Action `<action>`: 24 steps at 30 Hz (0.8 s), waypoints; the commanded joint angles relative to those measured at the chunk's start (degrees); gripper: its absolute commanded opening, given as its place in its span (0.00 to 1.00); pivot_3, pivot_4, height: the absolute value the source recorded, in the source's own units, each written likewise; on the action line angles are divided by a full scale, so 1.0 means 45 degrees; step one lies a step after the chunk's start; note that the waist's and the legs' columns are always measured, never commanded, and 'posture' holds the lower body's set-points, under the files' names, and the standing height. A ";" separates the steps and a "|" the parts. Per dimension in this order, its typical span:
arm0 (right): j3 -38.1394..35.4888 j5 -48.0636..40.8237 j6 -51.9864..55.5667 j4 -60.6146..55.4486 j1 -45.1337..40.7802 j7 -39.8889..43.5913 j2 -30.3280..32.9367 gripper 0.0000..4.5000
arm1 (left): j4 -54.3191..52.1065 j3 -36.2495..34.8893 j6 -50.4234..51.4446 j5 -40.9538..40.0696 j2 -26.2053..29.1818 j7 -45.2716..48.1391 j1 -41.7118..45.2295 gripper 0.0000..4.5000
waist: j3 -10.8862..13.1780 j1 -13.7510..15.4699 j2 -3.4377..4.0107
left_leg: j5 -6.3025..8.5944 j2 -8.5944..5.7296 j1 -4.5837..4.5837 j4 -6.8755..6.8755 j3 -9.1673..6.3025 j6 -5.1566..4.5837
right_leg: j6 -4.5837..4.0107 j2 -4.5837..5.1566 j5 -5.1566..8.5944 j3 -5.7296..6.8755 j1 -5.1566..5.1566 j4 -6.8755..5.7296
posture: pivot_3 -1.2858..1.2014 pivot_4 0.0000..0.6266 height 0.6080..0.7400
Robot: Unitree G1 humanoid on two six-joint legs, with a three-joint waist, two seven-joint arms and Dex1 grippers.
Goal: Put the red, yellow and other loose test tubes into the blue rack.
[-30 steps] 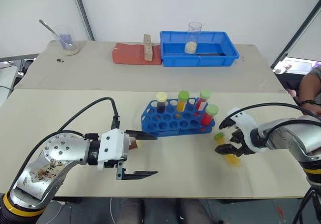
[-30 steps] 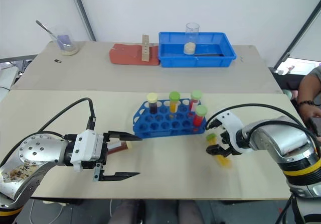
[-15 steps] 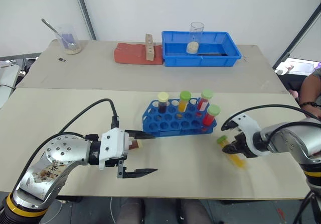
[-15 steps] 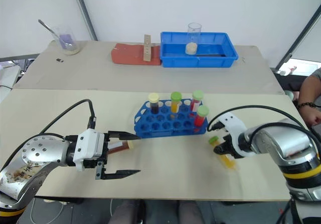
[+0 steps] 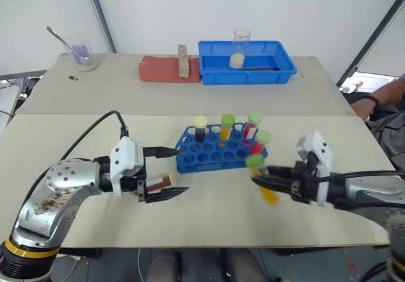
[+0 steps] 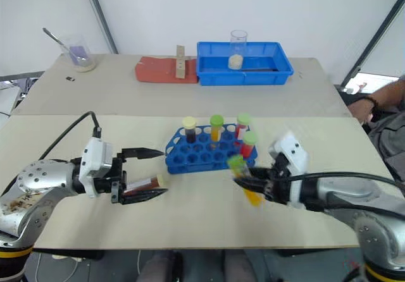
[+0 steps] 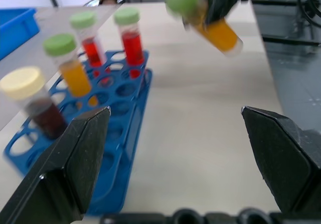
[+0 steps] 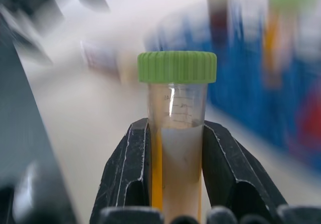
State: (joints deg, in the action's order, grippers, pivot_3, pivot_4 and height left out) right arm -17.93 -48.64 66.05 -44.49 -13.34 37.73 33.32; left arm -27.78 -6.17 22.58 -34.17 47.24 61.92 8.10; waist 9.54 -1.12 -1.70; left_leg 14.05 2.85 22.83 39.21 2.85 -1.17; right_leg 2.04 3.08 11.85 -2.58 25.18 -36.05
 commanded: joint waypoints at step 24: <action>0.4495 0.7190 -1.1439 0.5447 0.0305 -0.3786 -0.5527 0.22 | -0.0491 -0.0366 0.0658 -0.0626 0.0018 -0.0784 0.0681 1.00 | -0.0006 0.0042 -0.0009 | -0.0008 -0.0006 0.0002 -0.0037 0.0005 0.0011 | -0.0063 0.0011 -0.0043 0.0012 0.0017 -0.0012 | 0.52 0.24 0.91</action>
State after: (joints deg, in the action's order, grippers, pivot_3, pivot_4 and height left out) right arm 2.64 -16.79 17.35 -18.96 -11.57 20.93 8.56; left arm -28.55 -7.48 25.44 -36.13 47.28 58.56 10.37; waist 9.51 -0.93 -1.74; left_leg 14.01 2.82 22.84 39.04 2.87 -1.12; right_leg 1.76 3.13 11.66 -2.53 25.26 -36.11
